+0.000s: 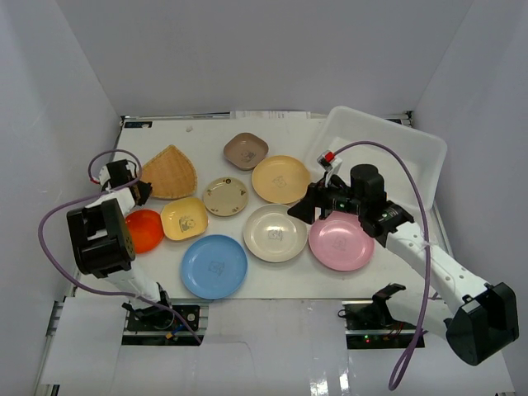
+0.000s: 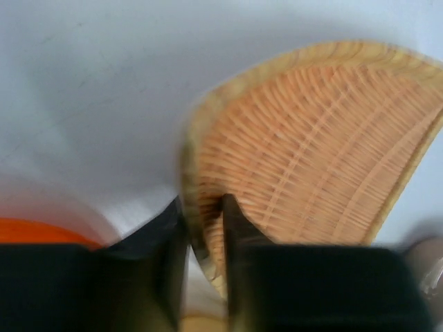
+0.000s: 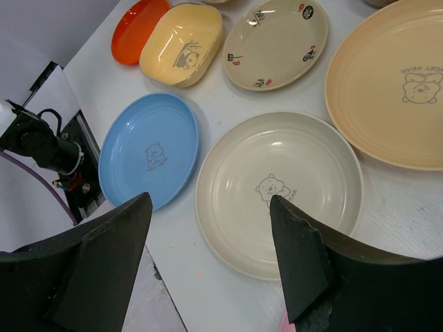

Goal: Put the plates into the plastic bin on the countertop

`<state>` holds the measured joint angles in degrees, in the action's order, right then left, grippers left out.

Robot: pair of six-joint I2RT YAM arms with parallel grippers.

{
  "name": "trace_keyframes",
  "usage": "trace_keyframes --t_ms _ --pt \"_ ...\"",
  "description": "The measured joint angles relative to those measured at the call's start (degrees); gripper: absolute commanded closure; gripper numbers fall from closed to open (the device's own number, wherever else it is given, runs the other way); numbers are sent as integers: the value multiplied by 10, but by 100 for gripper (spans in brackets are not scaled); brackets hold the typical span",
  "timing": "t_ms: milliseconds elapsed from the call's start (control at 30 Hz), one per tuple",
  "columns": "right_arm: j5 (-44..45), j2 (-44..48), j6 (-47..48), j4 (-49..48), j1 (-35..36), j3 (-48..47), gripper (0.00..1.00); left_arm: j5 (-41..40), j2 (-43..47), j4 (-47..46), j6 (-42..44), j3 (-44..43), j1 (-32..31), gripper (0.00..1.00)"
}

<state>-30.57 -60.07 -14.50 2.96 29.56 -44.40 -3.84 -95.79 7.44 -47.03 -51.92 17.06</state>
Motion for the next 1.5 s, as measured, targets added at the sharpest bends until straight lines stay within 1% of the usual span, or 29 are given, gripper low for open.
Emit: trace_keyframes --t_ms 33,67,100,233,267,333,367,433,467,533,567,667,800,933,967,1000,1033,1067,1100,1133,1167,1200,1267,1333,1367,1400,1467,1500 --pt "0 -3 0 0 1 0 25 5 -5 -8 -7 -2 1 94" --pt "0 -6 0 0 2 0 25 18 -5 -25 -16 -4 5 100" --pt "0 -10 0 0 4 0 25 30 -1 -39 -10 -13 6 100" --pt "0 -39 -3 -3 17 -6 21 14 16 -47 -1 -26 3 100" --pt "0 -53 -6 -6 24 -11 15 14 26 -46 3 -22 3 100" --pt "2 -80 -17 -14 38 -25 8 12 64 -43 11 -9 3 100" --pt "5 -95 -23 -17 46 -34 2 13 90 -39 13 -4 4 100" --pt "11 -126 -35 -27 64 -59 5 28 160 -39 18 0 4 100" --pt "16 -143 -41 -30 74 -76 8 38 193 -45 18 0 2 100" --pt "26 -181 -60 -37 88 -119 10 77 264 -69 17 0 -9 100" --pt "30 -199 -69 -43 95 -142 10 95 283 -79 14 1 -14 100" --pt "54 -240 -92 -46 100 -205 10 202 350 -132 1 28 -54 100" --pt "86 -261 -119 -52 91 -257 10 320 371 -137 -4 94 -107 100" --pt "92 -274 -139 -72 84 -271 10 382 366 -115 -5 130 -142 100" --pt "92 -277 -146 -78 84 -269 1 396 366 -113 -5 131 -149 100" --pt "93 -279 -153 -81 84 -267 11 409 366 -118 -7 131 -156 100" --pt "95 -281 -156 -89 84 -262 30 423 366 -129 -11 131 -166 100" --pt "96 -282 -158 -90 84 -258 46 436 367 -141 -16 131 -174 98" --pt "98 -283 -163 -94 84 -254 64 448 367 -152 -20 131 -181 91" --pt "100 -281 -166 -91 82 -248 92 450 367 -159 -20 132 -186 67" --pt "98 -280 -174 -96 78 -244 92 453 367 -166 -21 132 -188 49" --pt "97 -278 -185 -105 75 -242 92 457 366 -168 -23 133 -191 33" --pt "113 -264 -186 -106 71 -229 92 478 363 -170 -23 135 -200 13" --pt "123 -240 -185 -97 53 -206 92 490 364 -155 -11 130 -208 8" --pt "125 -225 -185 -90 33 -195 92 494 363 -142 -2 126 -210 2" --pt "125 -210 -185 -81 3 -186 92 497 362 -132 10 123 -211 2" --pt "131 -185 -185 -64 -73 -179 92 501 362 -114 32 122 -211 2" --pt "141 -168 -186 -59 -143 -177 92 504 362 -105 43 122 -212 2"
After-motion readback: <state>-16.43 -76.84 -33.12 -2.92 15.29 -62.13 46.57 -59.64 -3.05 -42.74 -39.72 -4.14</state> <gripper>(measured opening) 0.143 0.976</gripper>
